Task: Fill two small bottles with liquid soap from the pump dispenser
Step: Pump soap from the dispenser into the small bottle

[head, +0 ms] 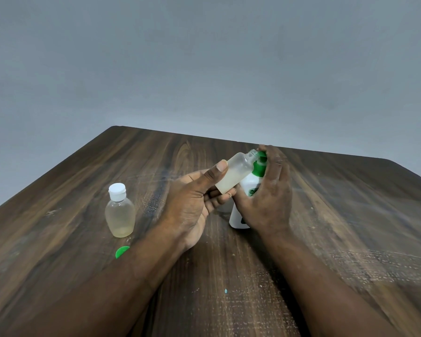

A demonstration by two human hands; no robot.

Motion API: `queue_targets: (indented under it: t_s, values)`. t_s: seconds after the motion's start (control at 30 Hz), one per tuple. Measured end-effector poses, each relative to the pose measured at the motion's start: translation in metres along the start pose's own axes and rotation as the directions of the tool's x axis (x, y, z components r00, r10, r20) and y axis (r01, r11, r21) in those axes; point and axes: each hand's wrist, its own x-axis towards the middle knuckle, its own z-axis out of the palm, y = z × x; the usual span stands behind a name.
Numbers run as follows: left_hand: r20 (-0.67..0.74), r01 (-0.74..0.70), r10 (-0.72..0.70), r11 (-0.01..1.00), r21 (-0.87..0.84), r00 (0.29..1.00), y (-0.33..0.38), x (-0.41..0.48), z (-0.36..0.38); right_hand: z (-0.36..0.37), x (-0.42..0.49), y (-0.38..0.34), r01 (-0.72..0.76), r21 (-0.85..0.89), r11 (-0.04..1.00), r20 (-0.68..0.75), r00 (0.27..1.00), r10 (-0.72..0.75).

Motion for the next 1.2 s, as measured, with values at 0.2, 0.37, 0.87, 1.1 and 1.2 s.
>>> queue_targets:
  t_s: [0.2,0.37,0.87,1.1,1.2]
  values:
    - [-0.002,0.007,-0.007,1.000,0.015,1.000,0.0010,-0.0013,-0.0005,-0.0004,-0.0017,0.0011,-0.001,-0.012,1.000,0.006,1.000,0.001]
    - [0.014,-0.005,0.005,1.000,0.030,1.000,0.0009,-0.0009,-0.0010,-0.0009,0.0007,-0.0002,0.001,0.018,1.000,0.009,1.000,-0.001]
    - [-0.002,-0.005,0.005,1.000,0.023,1.000,-0.0003,-0.0025,0.0004,-0.0030,0.0005,-0.0004,0.002,-0.007,1.000,0.021,1.000,-0.002]
    - [0.012,-0.016,0.016,1.000,0.011,1.000,-0.0024,-0.0011,0.0008,-0.0017,0.0028,0.0058,0.019,0.003,1.000,0.024,1.000,-0.019]
    - [0.015,-0.015,0.014,1.000,0.005,1.000,-0.0028,-0.0002,0.0009,-0.0001,0.0022,0.0035,0.015,0.023,1.000,0.000,1.000,-0.015]
